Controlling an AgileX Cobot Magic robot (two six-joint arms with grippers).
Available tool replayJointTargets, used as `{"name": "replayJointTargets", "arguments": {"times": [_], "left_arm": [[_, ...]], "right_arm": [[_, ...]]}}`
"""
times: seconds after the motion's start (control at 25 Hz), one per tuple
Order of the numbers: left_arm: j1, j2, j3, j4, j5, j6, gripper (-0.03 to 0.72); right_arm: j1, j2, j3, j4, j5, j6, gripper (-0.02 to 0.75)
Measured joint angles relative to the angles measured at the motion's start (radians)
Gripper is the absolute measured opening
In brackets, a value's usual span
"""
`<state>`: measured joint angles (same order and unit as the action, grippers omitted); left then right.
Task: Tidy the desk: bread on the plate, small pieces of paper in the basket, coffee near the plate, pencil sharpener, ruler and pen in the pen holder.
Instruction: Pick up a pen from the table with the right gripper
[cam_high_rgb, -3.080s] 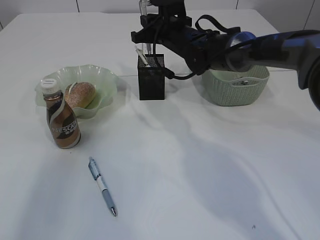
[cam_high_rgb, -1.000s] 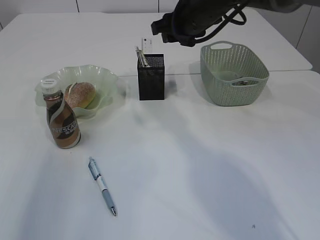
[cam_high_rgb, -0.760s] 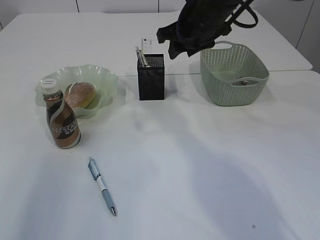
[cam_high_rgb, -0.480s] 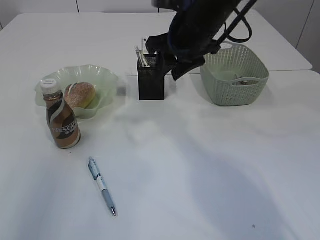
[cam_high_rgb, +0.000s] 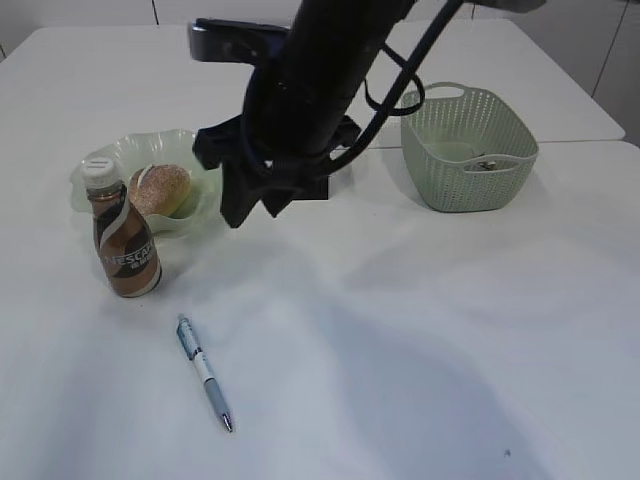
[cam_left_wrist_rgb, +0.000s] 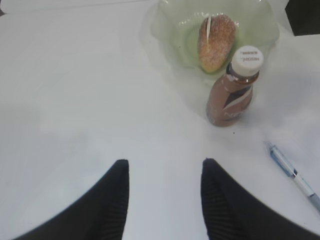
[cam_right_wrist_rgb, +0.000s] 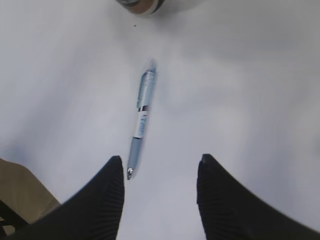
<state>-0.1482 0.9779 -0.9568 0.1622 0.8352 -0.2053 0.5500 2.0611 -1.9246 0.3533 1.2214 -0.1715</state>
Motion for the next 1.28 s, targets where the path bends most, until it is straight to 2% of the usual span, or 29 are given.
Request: {"name": "replayJointTargets", "arguments": {"times": [0.28, 0.64, 1.04, 1.28], "left_arm": [[0.000, 0.000, 0.000, -0.004, 0.083, 0.000, 0.330], [0.000, 0.000, 0.000, -0.011, 0.153, 0.000, 0.330], [0.000, 0.000, 0.000, -0.012, 0.162, 0.000, 0.330], [0.000, 0.000, 0.000, -0.012, 0.200, 0.000, 0.330]], "right_arm": [[0.094, 0.000, -0.002, -0.002, -0.009, 0.058, 0.384], [0.129, 0.081, -0.004, -0.025, -0.023, 0.117, 0.384], [0.210, 0.215, -0.004, -0.078, -0.069, 0.179, 0.384], [0.232, 0.234, -0.004, -0.166, -0.142, 0.207, 0.384]]}}
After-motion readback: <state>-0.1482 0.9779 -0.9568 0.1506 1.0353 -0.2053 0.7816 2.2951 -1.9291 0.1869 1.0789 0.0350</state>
